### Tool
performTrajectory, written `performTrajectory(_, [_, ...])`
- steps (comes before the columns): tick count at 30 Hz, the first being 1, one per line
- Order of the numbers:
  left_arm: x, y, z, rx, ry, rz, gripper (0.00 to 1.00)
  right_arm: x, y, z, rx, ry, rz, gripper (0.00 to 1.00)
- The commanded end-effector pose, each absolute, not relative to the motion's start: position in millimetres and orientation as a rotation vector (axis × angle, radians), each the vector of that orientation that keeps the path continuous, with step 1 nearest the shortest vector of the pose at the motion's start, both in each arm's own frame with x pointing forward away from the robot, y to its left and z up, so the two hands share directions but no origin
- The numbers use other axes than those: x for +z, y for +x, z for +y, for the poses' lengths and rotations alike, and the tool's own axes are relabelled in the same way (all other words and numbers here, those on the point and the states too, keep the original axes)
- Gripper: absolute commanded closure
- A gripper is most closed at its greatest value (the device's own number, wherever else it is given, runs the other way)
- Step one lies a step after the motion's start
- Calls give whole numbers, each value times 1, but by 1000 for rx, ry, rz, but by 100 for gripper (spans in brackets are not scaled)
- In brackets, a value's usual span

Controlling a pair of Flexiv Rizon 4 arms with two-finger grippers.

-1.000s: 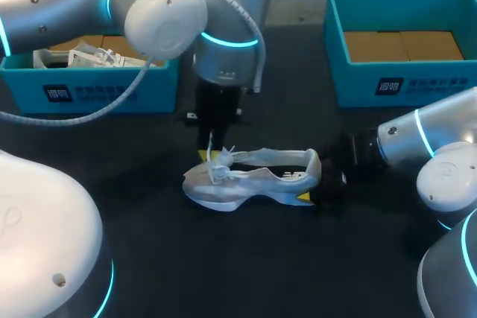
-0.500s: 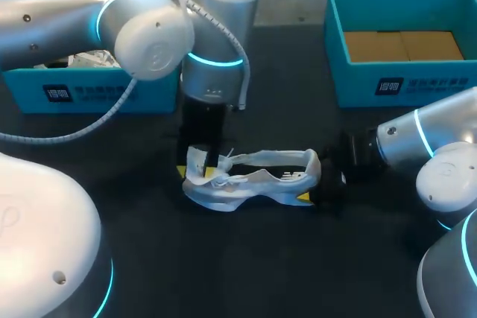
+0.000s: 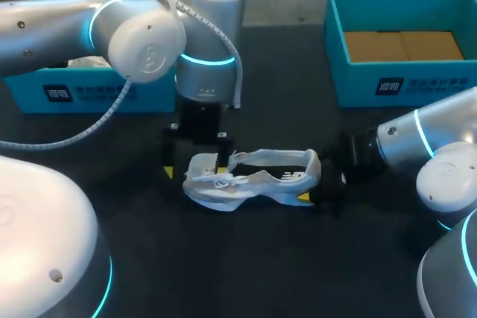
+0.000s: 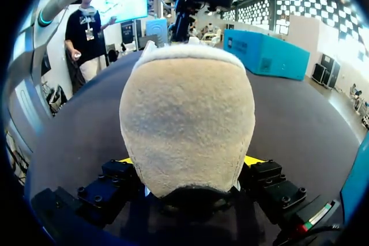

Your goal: Take the shoe out of the shoebox, open the shoe tongue, remove and reinsert the insole, then place the shoe into the shoebox

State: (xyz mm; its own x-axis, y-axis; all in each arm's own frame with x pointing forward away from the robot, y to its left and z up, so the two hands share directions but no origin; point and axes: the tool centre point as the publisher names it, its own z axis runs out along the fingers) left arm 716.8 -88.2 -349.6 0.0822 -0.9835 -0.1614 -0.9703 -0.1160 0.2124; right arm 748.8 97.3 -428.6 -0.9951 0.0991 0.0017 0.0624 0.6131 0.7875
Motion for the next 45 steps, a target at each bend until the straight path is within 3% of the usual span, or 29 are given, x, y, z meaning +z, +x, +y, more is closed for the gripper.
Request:
performTrajectory(1, [-330,713,-90,-321,2263,-2093,0,-433,749,100,1348,141,2786,100])
performTrajectory(18, [-279,738,-140,-60,1913,-2442,0,-433,749,100,1348,141,2786,100])
performTrajectory(26, [-270,741,-157,52,978,-2921,0,-433,749,100,1348,141,2786,100])
performTrajectory(35, [-262,757,-175,241,568,-3046,0,-433,749,100,1348,141,2786,100])
performTrajectory(36, [-260,757,-178,259,536,-3059,18,-433,749,100,1348,141,2786,100])
performTrajectory(37, [-258,757,-180,277,498,-3065,45,-433,749,100,1348,141,2786,100])
performTrajectory(38, [-256,758,-183,288,477,-3072,64,-433,749,100,1348,141,2786,100])
performTrajectory(39, [-255,758,-186,290,457,-3070,92,-433,749,100,1348,141,2786,100])
performTrajectory(40, [-254,759,-187,297,437,-3077,100,-433,749,100,1348,141,2786,100])
performTrajectory(45, [-251,760,-196,310,399,-3102,100,-433,749,100,1348,141,2786,100])
